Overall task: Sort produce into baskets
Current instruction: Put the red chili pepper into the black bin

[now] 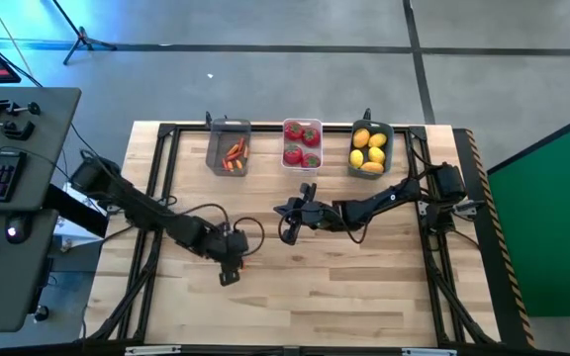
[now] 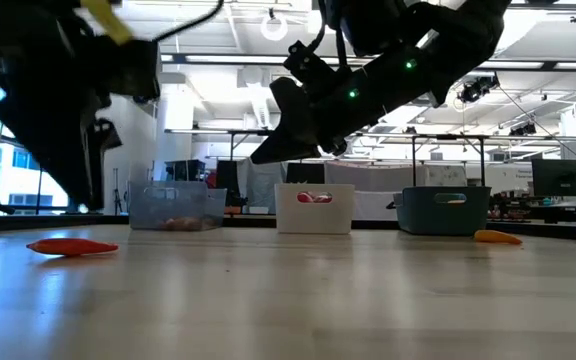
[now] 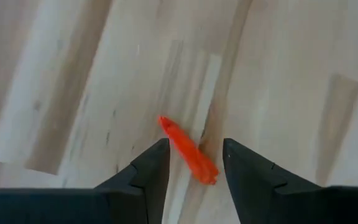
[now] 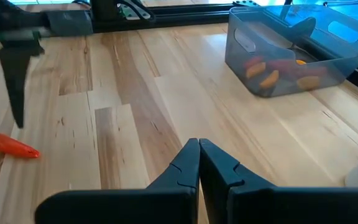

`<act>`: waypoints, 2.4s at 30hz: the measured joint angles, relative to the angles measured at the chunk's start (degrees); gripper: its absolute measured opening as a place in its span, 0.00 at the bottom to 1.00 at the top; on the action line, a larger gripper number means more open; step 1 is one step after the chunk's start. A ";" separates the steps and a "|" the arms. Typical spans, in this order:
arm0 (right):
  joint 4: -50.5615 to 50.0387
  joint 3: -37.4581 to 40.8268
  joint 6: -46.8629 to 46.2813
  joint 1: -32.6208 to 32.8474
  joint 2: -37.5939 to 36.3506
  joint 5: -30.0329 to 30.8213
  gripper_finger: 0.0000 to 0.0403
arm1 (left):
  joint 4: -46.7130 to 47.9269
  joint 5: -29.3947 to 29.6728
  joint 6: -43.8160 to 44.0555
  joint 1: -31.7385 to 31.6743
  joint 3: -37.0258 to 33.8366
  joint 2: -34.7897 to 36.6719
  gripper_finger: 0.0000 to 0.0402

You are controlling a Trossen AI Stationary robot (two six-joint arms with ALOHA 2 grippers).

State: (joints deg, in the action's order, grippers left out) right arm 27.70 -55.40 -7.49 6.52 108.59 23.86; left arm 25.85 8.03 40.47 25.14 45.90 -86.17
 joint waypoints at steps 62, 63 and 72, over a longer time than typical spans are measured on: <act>-21.26 -0.05 -3.06 0.05 -5.49 5.35 0.00 | -15.90 -2.13 -45.17 -61.81 -4.74 9.62 0.00; -23.77 -0.05 -3.39 0.19 -6.47 6.02 0.00 | -16.99 -3.12 -45.18 -62.75 -5.13 8.94 0.00; -27.22 8.99 -10.65 1.01 -13.34 8.20 0.00 | -26.41 -10.18 -47.07 -64.56 -9.36 9.44 0.13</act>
State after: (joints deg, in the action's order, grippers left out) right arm 0.48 -46.41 -18.13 7.53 95.26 32.06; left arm -0.56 -2.15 -6.60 -39.42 36.54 -76.73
